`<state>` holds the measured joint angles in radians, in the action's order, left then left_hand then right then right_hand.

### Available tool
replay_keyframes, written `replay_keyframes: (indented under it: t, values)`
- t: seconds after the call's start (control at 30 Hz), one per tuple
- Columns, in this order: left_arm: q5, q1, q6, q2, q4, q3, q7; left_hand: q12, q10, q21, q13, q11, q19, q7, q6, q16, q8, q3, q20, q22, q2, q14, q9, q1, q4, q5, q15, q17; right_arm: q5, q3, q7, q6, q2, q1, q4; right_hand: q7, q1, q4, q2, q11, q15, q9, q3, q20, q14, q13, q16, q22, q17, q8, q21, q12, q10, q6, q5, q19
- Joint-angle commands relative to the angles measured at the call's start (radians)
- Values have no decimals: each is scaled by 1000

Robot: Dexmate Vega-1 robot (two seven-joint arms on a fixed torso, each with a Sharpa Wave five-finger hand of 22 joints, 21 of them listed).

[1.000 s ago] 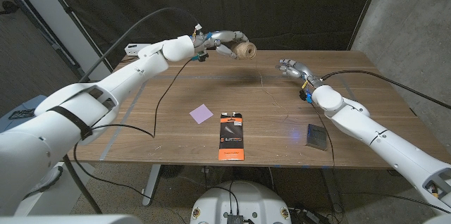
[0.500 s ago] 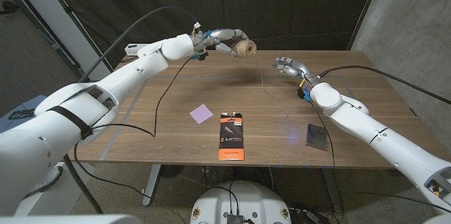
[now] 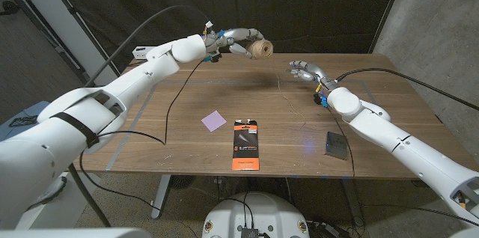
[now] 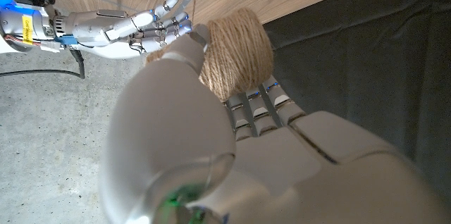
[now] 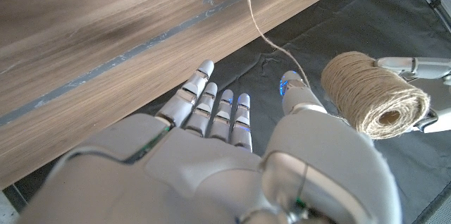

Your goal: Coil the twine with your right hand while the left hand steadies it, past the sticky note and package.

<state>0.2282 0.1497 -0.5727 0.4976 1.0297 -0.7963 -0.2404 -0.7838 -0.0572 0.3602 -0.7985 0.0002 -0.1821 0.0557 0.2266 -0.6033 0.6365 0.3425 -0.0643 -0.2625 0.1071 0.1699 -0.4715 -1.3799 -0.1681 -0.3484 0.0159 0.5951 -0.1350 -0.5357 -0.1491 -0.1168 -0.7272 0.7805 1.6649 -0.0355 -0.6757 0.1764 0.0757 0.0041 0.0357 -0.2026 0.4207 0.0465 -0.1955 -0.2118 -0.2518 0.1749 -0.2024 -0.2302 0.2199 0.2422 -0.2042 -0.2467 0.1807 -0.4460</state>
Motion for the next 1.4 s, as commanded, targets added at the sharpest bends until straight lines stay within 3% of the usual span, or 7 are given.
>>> replay_keyframes:
  t: [0.03, 1.03, 1.4]
  values:
    - [-16, 17, 29, 5, 36, 8, -11, 1, -9, 7, -2, -3, 4, 6, 14, -6, 4, 15, -7, -2, 16, 7, -8, 8, 12, -9, -1, 3, -6, -21, 47, 14, 9, -15, -19, 16, -14, -5, 2, 13, 39, -3, 0, 37, -5, -4, -1, 1, -3, 1, -1, -1, -1, 2, -3, -14]
    - [-40, -7, 13, -28, -28, 0, -21, 5, -11, 11, -2, -3, 8, 6, 15, -3, 1, 21, -6, -2, 14, 9, -4, 11, 9, -18, 1, 1, 9, -65, 93, 80, 67, -81, -132, 13, -33, -8, -5, 2, 41, -4, -14, 38, -12, -7, 0, 1, -6, 5, -5, -2, -10, -4, -2, -18]
    - [-48, -21, -3, -48, -54, -5, -14, 6, -13, 12, -3, -2, 10, 8, 17, -1, 1, 25, -7, -1, 15, 9, -3, 12, 10, -22, 1, 0, 27, -68, 81, 93, 73, -88, -140, -2, -58, -7, -6, -11, 58, -5, -22, 43, -46, -12, -12, 2, -10, -6, 2, 10, -46, -45, -2, -46]
